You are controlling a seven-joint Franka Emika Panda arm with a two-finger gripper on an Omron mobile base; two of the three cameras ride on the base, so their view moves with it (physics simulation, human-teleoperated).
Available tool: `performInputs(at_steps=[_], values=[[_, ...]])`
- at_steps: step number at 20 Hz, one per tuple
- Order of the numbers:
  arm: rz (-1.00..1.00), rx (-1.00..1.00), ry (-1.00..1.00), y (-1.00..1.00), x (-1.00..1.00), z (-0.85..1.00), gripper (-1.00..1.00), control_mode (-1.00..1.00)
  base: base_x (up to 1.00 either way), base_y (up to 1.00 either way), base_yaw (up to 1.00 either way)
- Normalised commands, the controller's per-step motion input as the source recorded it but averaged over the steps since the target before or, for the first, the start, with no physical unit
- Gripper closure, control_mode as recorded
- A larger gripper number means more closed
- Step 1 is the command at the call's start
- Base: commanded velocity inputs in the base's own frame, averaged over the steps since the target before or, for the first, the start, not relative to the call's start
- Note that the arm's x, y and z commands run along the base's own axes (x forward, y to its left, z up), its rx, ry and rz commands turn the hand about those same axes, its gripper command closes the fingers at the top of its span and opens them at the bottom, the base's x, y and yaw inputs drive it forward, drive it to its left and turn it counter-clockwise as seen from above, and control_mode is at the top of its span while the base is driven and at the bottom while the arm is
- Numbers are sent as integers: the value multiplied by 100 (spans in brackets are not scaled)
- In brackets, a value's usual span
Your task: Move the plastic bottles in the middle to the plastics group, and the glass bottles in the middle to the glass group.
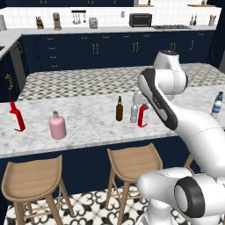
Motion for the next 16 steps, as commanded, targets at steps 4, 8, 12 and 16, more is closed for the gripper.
performInputs(at_steps=[4, 8, 12, 16], values=[[-7, 0, 6, -8, -6, -6, -100, -100, 0, 0, 0], [-14, -3, 10, -51, 3, -13, -100, -100, 0, 0, 0], [0, -8, 0, -63, 26, -1, -100, -100, 0, 0, 0], [0, -10, 0, -33, 49, -1, -100, -100, 0, 0, 0]])
